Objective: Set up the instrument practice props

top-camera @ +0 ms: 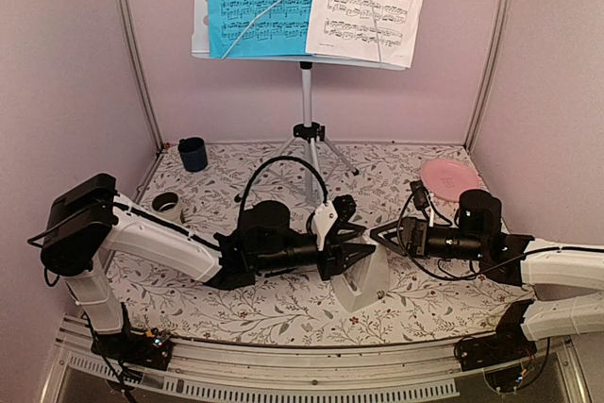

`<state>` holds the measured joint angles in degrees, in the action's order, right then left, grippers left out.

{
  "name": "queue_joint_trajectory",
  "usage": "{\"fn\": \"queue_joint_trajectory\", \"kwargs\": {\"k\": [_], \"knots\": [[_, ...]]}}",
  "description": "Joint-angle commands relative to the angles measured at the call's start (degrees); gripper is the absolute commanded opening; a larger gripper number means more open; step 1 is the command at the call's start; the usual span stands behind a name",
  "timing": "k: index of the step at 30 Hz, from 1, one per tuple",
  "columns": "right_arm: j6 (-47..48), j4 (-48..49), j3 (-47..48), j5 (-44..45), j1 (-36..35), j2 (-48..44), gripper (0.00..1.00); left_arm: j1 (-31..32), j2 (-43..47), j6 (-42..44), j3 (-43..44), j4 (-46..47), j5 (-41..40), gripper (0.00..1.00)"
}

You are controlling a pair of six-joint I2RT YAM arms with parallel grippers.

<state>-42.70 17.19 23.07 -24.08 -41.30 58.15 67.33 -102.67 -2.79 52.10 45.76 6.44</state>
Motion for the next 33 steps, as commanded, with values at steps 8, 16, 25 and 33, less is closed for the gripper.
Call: {"fn": "queue_joint_trajectory", "kwargs": {"k": [8,16,25,33], "knots": [[-0.43,-5.74,-7.51,5.07,-0.56,4.87,0.91,0.17,0.52,1.34,-1.96,3.44,0.64,0.14],[-1.04,-5.90,-12.48,7.93,0.31,7.12,0.90,0.62,1.56,4.31,-4.96,10.32,2.67,0.15],[-1.01,-6.75,-12.55,8.62,0.69,7.85,0.89,0.77,5.61,5.25,-10.30,17.43,2.48,0.13],[1.45,-6.90,-8.56,6.42,0.67,6.46,0.89,-0.73,14.60,-0.01,-13.76,5.24,-2.78,0.10]]}}
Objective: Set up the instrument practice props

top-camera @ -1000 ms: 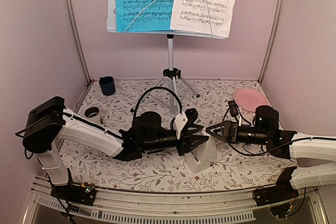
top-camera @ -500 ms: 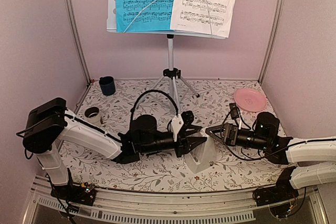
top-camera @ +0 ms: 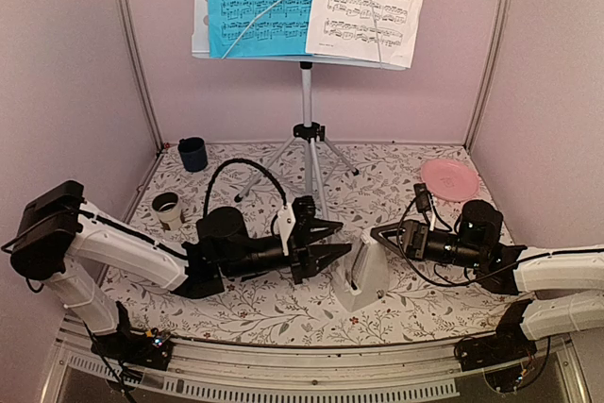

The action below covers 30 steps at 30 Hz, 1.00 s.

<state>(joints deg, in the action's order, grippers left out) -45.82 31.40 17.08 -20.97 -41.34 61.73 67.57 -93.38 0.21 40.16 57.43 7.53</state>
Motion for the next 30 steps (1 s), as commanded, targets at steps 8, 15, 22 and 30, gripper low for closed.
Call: {"fn": "queue_joint_trajectory", "kwargs": {"k": [8,15,22,30], "knots": [[7.82,-21.31,1.00,0.85,0.69,3.04,0.89,-6.69,12.76,-11.94,0.16,-40.98,-11.35,0.09],[9.03,-22.45,3.21,0.67,0.73,1.75,0.90,-13.33,8.99,-15.06,4.46,-52.29,-12.01,0.09],[10.07,-22.75,3.93,0.51,0.67,1.31,0.90,-16.86,-2.05,-14.11,9.91,-54.41,-11.75,0.10],[11.37,-23.59,6.50,-0.42,0.69,0.88,0.95,-17.99,-8.27,-12.30,13.52,-54.80,-14.25,0.11]]}}
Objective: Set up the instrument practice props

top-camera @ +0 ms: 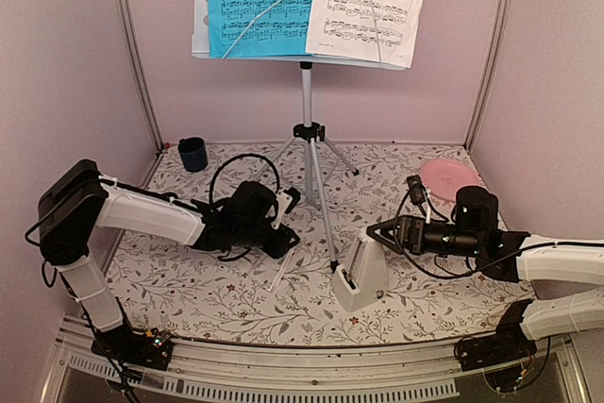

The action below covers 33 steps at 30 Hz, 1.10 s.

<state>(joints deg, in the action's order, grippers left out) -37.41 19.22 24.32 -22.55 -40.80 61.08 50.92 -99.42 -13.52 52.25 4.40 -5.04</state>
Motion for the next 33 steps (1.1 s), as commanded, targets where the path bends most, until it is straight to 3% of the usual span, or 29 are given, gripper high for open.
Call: {"fn": "queue_joint_trajectory", "kwargs": {"k": [1,5,11,17,21,29,33], "knots": [[2.95,-11.74,-0.30,1.20,0.15,1.13,0.96,-1.63,-2.61,1.47,1.51,-1.69,-1.70,0.12],[3.28,-14.73,2.37,2.08,0.19,-0.75,0.99,-3.26,-3.70,1.12,0.87,-0.36,0.87,0.21],[4.74,-18.49,6.00,3.02,0.17,-4.70,0.99,-3.89,-2.74,1.82,0.32,1.57,1.48,0.50],[4.33,-23.01,7.00,4.09,0.16,-7.94,0.99,-3.83,0.41,3.22,-2.11,4.03,1.47,0.63],[1.43,-28.95,4.50,6.49,0.14,-12.82,1.00,-3.02,6.24,5.31,-7.94,11.27,6.64,0.62],[-11.22,-35.80,-9.25,5.18,-1.13,-23.13,0.65,0.76,10.40,10.00,-15.80,24.25,16.60,0.48],[-13.87,-27.89,-13.53,4.73,-2.64,-21.39,0.56,4.12,7.81,11.84,-15.77,27.68,18.52,0.41]]}}
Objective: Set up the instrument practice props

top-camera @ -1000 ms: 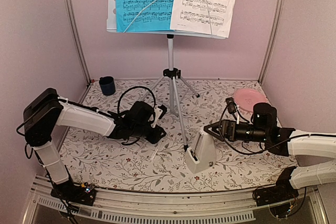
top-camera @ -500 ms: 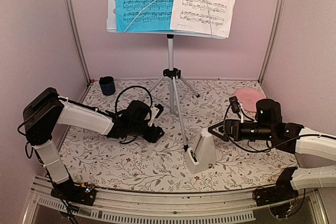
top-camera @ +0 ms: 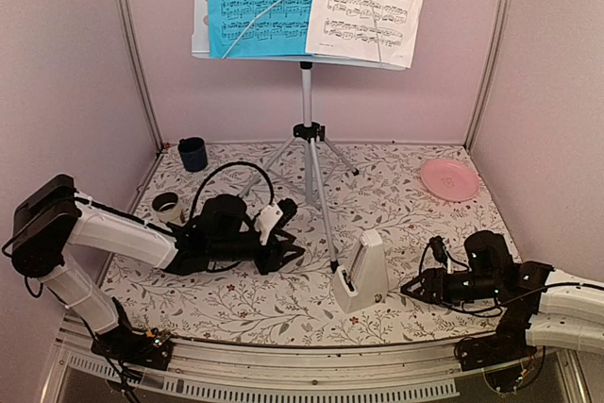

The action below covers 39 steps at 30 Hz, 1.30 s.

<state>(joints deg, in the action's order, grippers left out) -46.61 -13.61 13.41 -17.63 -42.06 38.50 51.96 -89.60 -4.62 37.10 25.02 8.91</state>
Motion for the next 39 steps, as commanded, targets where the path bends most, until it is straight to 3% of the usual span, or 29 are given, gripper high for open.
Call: {"fn": "queue_joint_trajectory", "kwargs": {"k": [1,5,8,15,30,34,39], "knots": [[-5.27,7.85,-3.50,-0.26,-1.66,2.99,0.55,3.68,-2.77,2.71,-0.46,7.92,5.08,0.39],[-6.92,21.62,-4.77,0.12,-2.97,13.37,0.52,5.94,-5.99,1.86,0.04,11.32,7.55,0.30],[-6.87,26.70,-3.41,0.90,-3.02,19.39,0.47,8.44,-8.88,3.39,1.10,11.25,9.44,0.26],[-6.28,27.77,-2.12,6.16,-1.88,21.31,0.41,12.41,-15.64,4.22,3.51,13.90,9.15,0.17],[-0.39,37.17,6.66,4.99,5.32,33.75,0.38,14.30,-25.93,0.93,13.75,21.63,3.03,0.15],[1.84,33.86,9.35,3.26,8.49,34.48,0.39,14.36,-26.14,0.88,14.28,21.97,1.10,0.15],[5.05,18.02,8.33,6.75,10.83,24.05,0.41,14.37,-25.00,0.72,12.74,22.40,0.39,0.16]]}}
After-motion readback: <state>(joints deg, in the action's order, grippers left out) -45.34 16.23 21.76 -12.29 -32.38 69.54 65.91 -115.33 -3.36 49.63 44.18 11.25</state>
